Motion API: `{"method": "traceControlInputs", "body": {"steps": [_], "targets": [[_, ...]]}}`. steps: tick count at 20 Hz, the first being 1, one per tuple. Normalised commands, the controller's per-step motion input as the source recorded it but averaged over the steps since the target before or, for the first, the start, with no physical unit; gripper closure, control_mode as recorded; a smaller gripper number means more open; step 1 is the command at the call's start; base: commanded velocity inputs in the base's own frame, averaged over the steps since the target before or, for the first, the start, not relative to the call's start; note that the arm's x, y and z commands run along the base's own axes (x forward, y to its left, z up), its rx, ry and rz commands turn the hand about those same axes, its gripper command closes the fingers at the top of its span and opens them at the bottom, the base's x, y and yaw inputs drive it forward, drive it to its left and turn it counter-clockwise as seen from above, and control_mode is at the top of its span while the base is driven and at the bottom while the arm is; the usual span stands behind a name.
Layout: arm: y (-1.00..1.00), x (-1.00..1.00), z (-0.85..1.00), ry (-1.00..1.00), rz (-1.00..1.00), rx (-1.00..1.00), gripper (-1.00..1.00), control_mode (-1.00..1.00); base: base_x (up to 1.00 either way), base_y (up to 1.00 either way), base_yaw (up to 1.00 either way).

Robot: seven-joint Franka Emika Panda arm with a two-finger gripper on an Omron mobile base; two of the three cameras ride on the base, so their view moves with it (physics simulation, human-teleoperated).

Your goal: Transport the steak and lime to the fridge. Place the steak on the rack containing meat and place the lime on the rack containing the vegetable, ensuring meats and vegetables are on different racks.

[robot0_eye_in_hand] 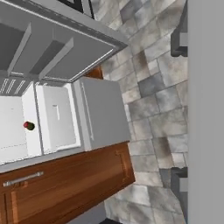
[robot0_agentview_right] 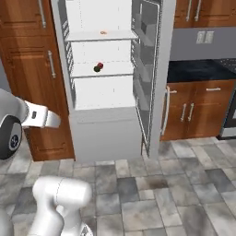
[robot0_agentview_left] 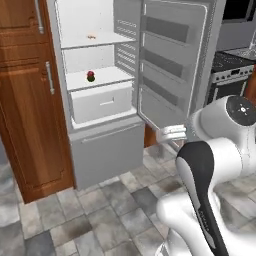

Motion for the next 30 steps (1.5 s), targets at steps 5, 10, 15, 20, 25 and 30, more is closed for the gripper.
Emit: {"method": "traceControlInputs", "body": {"steps": [5,10,15,20,25,30], "targets": [[0.0,0.0,0.0,0.0,0.0,0.0,-1.0,1.0,-0.09,0.0,-0.98],[0.0,0.0,0.0,0.0,0.0,0.0,-1.0,1.0,0.0,0.0,-1.0],[0.0,0.0,0.0,0.0,0.0,0.0,-1.0,1.0,0.0,0.0,-1.0],[0.0,0.0,0.0,0.0,0.0,0.0,-1.0,1.0,0.03,-0.07,-0.97],[0.0,0.0,0.0,0.0,0.0,0.0,-1.0,1.0,0.8,-1.0,-0.16],[0.0,0.0,0.0,0.0,0.0,0.0,-1.0,1.0,0.76,-1.0,0.0]]}}
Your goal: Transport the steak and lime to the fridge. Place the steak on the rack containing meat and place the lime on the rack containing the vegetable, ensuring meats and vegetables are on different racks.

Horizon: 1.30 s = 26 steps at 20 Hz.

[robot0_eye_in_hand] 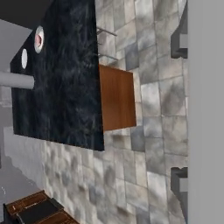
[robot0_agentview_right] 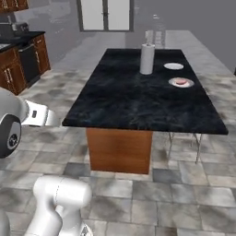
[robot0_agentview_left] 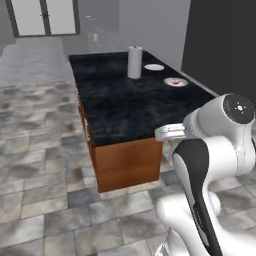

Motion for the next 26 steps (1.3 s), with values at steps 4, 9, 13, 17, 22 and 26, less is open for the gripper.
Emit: {"method": "traceControlInputs", "body": {"steps": [4,9,13,17,22,26], "targets": [[0.0,0.0,0.0,0.0,0.0,0.0,-1.0,1.0,0.82,-1.0,0.0],[0.0,0.0,0.0,0.0,0.0,0.0,-1.0,1.0,0.52,-1.0,0.0],[0.0,0.0,0.0,0.0,0.0,0.0,-1.0,1.0,0.29,-1.0,0.0],[0.0,0.0,0.0,0.0,0.0,0.0,-1.0,1.0,0.36,-1.0,0.0],[0.0,0.0,0.0,0.0,0.0,0.0,-1.0,1.0,0.41,-1.0,0.0],[0.0,0.0,0.0,0.0,0.0,0.0,-1.0,1.0,0.53,-1.0,0.0]]}}
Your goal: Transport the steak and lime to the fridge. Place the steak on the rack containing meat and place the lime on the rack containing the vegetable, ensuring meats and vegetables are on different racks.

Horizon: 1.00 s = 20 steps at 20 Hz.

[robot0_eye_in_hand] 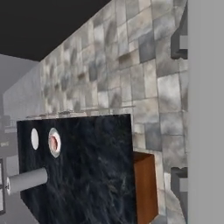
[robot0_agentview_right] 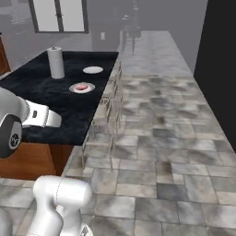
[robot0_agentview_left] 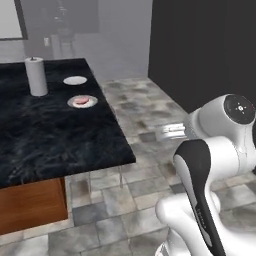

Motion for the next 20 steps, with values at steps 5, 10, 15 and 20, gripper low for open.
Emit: {"method": "traceControlInputs", "body": {"steps": [5,10,15,20], "targets": [[0.0,0.0,0.0,0.0,0.0,0.0,-1.0,1.0,0.82,-1.0,0.09],[0.0,0.0,0.0,0.0,0.0,0.0,-1.0,1.0,0.97,-1.0,0.37],[0.0,0.0,0.0,0.0,0.0,0.0,-1.0,1.0,0.94,-0.81,0.59],[0.0,0.0,0.0,0.0,0.0,0.0,-1.0,1.0,0.87,-0.53,0.71]]}}
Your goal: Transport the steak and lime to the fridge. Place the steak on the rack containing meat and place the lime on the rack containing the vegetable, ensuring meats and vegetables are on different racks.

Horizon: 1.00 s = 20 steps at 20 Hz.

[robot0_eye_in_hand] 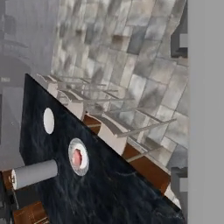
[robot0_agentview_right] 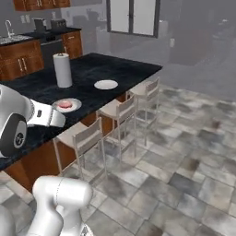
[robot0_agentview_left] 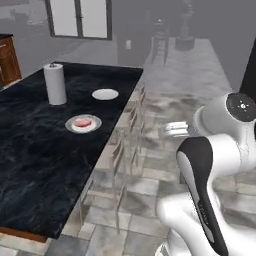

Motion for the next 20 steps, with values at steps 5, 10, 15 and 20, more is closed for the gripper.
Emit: {"method": "traceControlInputs", "body": {"steps": [5,10,15,20], "targets": [[0.0,0.0,0.0,0.0,0.0,0.0,-1.0,1.0,0.56,-0.62,0.71],[0.0,0.0,0.0,0.0,0.0,0.0,-1.0,1.0,0.42,-0.67,0.7],[0.0,0.0,0.0,0.0,0.0,0.0,-1.0,1.0,-0.35,-0.99,0.39],[0.0,0.0,0.0,0.0,0.0,0.0,-1.0,1.0,-0.45,-1.0,0.3]]}}
